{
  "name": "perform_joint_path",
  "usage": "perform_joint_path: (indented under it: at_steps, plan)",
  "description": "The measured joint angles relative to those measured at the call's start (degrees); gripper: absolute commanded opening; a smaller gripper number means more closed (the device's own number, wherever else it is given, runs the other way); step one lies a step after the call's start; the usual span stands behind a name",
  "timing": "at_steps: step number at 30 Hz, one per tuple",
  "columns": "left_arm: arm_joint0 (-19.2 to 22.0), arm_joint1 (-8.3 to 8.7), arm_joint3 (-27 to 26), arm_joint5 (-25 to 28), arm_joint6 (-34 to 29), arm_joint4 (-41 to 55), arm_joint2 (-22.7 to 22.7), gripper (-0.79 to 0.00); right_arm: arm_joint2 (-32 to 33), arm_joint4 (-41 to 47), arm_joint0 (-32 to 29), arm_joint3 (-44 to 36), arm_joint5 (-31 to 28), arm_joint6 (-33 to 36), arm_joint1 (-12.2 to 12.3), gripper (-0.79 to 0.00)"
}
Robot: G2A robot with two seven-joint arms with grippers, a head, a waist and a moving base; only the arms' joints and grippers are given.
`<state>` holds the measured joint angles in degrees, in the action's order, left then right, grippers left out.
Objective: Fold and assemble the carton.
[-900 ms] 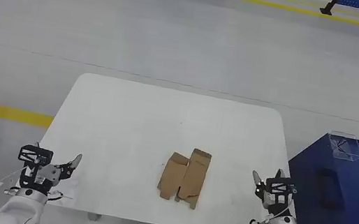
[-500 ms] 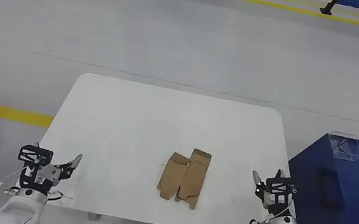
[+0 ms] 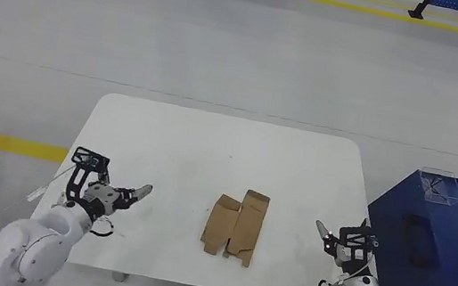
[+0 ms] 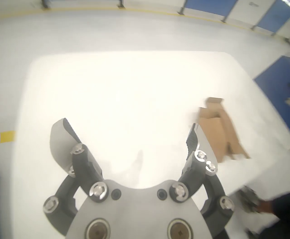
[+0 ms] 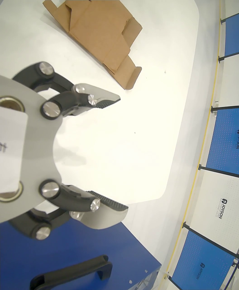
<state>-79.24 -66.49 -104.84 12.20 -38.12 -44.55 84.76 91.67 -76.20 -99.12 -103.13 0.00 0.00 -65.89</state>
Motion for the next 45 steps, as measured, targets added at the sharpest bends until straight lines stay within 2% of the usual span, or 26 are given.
perform_joint_path:
  at_steps: [3,4,6,7,8,11,14,18,26,33,39,45]
  plan:
    - [10.8,-0.66,8.9,3.5,-13.8,15.5,-5.5,0.000,0.0,0.0,0.0,0.0,0.0,0.0,0.0,0.000]
    - [15.4,-1.08,13.6,4.9,-19.0,21.7,-8.1,0.000,0.0,0.0,0.0,0.0,0.0,0.0,0.0,0.000]
    - [22.2,-1.86,21.5,5.9,-25.5,29.5,-12.1,0.000,0.0,0.0,0.0,0.0,0.0,0.0,0.0,0.000]
    - [25.3,-2.36,25.5,6.0,-27.8,32.3,-14.2,-0.025,0.0,0.0,0.0,0.0,0.0,0.0,0.0,0.000]
    - [29.1,-3.09,30.5,6.0,-30.0,34.9,-17.1,-0.111,0.0,0.0,0.0,0.0,0.0,0.0,0.0,0.000]
    - [36.2,-5.09,40.8,7.5,-32.3,37.0,-24.3,-0.219,0.0,0.0,0.0,0.0,0.0,0.0,0.0,0.000]
    - [40.6,-6.98,48.7,8.3,-32.9,37.6,-29.9,-0.311,0.0,0.0,0.0,0.0,0.0,0.0,0.0,0.000]
    - [44.0,-9.03,55.9,9.9,-33.4,39.9,-34.5,-0.400,0.0,0.0,0.0,0.0,0.0,0.0,0.0,0.000]
    - [47.4,-12.60,64.8,12.4,-30.8,41.7,-40.4,-0.397,0.0,0.0,0.0,0.0,0.0,0.0,0.0,0.000]
    - [49.5,-15.16,71.8,13.5,-26.6,42.5,-43.0,-0.431,0.0,0.0,0.0,0.0,0.0,0.0,0.0,0.000]
    - [50.6,-17.27,76.3,12.6,-26.5,43.7,-44.7,-0.431,0.0,0.0,0.0,0.0,0.0,0.0,0.0,0.000]
    - [51.5,-19.47,79.2,11.2,-26.8,43.9,-46.5,-0.714,0.0,0.0,0.0,0.0,0.0,0.0,0.0,0.000]
